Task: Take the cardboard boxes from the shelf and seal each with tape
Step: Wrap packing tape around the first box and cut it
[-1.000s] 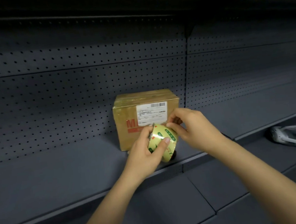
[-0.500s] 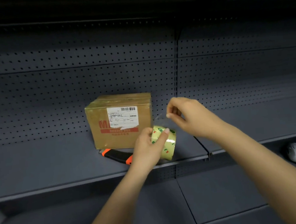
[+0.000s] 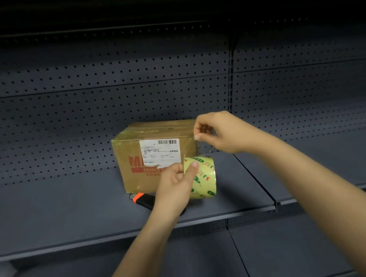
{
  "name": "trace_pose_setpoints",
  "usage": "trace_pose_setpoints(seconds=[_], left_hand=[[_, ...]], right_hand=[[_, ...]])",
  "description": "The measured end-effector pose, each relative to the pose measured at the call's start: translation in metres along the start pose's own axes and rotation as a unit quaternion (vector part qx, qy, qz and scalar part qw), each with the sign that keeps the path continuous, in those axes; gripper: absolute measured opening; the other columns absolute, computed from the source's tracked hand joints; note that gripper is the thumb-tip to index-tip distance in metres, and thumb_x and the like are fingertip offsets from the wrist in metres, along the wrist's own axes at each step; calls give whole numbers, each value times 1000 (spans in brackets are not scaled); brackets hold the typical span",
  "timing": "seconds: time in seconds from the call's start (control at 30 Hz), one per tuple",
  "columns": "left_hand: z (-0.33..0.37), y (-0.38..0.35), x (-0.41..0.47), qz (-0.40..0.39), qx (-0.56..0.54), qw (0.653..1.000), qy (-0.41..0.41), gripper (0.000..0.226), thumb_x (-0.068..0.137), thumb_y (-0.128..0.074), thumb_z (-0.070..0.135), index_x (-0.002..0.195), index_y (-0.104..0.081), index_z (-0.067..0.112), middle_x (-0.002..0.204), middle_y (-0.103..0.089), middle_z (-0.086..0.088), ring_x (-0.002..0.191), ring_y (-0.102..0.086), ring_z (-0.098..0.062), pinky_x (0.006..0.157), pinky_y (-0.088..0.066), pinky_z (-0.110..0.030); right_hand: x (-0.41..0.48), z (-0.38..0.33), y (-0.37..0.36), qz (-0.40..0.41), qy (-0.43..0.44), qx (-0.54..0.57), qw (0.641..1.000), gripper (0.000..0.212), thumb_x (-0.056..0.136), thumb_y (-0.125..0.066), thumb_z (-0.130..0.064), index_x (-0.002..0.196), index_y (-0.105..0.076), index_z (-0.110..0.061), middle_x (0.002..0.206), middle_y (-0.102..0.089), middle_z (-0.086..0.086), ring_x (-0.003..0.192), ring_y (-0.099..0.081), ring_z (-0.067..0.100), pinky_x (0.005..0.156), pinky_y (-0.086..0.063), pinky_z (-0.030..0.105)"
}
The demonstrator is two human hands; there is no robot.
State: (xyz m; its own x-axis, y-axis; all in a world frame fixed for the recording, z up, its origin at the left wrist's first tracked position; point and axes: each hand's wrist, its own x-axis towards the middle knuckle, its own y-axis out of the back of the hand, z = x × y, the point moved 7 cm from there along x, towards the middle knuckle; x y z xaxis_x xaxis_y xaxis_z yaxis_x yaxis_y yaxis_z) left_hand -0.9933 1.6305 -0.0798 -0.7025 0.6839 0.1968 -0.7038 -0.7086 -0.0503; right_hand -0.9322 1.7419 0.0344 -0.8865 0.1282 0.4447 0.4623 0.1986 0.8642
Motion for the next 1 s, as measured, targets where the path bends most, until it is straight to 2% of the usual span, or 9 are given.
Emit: trace_pose_setpoints(seconds=[0.1,0.2,0.27,0.37,0.47,0.57,0.67,0.8,1.0], left_hand=[[-8,10,11,14,-2,999,41,36,93,-67,33,69,-57,9,61,-62,-6,57,-57,-16,57,-44,-22],[0,16,19,20,5,1000,18,32,93,-65,36,71,-60,12,63,-68,-3,57,-61,-13,56,-47,-24],[8,18,26,16,9,1000,3,42,91,-64,44,78,-60,5,70,-68,-14,63,-61,-22,62,-47,-34],[10,19,32,6,16,1000,14,60,88,-63,54,82,-50,-4,71,-59,-16,62,-51,-24,56,-41,-32],[5,16,32,9,-19,999,40,47,87,-68,45,85,-57,-1,71,-64,-13,61,-59,-21,49,-47,-24],[0,12,32,10,-55,997,62,32,87,-72,31,90,-62,0,71,-71,-10,61,-68,-20,47,-51,-25],[-5,17,33,27,-59,995,76,26,86,-73,29,81,-62,6,67,-69,-8,60,-67,-23,46,-53,-28],[-12,21,37,47,-67,993,85,25,86,-74,28,75,-61,9,64,-67,-7,57,-65,-22,46,-51,-29],[-17,22,42,51,-73,991,97,31,85,-74,28,89,-65,-2,72,-71,-11,60,-67,-23,46,-51,-30]], right_hand=[[17,-5,9,5,5,3,1000,5,94,-63,-24,90,-65,-21,87,-67,-8,80,-61,11,74,-50,25],[32,4,13,2,-12,1,1000,5,94,-63,-27,92,-65,-23,89,-67,-9,83,-62,9,74,-51,25],[41,15,14,15,-30,28,999,6,94,-63,-29,92,-65,-24,94,-65,-11,85,-61,6,73,-48,22],[53,30,7,-12,-65,71,995,7,93,-64,-32,88,-64,-27,105,-63,-11,91,-63,4,83,-54,28],[65,42,-5,-65,-97,101,988,7,93,-64,-31,87,-64,-28,109,-69,-8,100,-65,10,96,-52,40],[73,50,-14,-100,-116,126,980,8,93,-65,-31,88,-67,-26,109,-70,-8,105,-64,12,102,-48,42],[79,53,-21,-128,-122,138,975,12,93,-64,-31,90,-69,-21,109,-71,-8,108,-63,13,104,-45,44],[86,52,-27,-143,-117,131,974,13,93,-62,-33,90,-69,-22,106,-70,-10,107,-63,10,104,-44,44],[91,54,-32,-164,-118,109,973,13,94,-61,-34,92,-68,-23,104,-69,-8,104,-62,13,103,-44,44]])
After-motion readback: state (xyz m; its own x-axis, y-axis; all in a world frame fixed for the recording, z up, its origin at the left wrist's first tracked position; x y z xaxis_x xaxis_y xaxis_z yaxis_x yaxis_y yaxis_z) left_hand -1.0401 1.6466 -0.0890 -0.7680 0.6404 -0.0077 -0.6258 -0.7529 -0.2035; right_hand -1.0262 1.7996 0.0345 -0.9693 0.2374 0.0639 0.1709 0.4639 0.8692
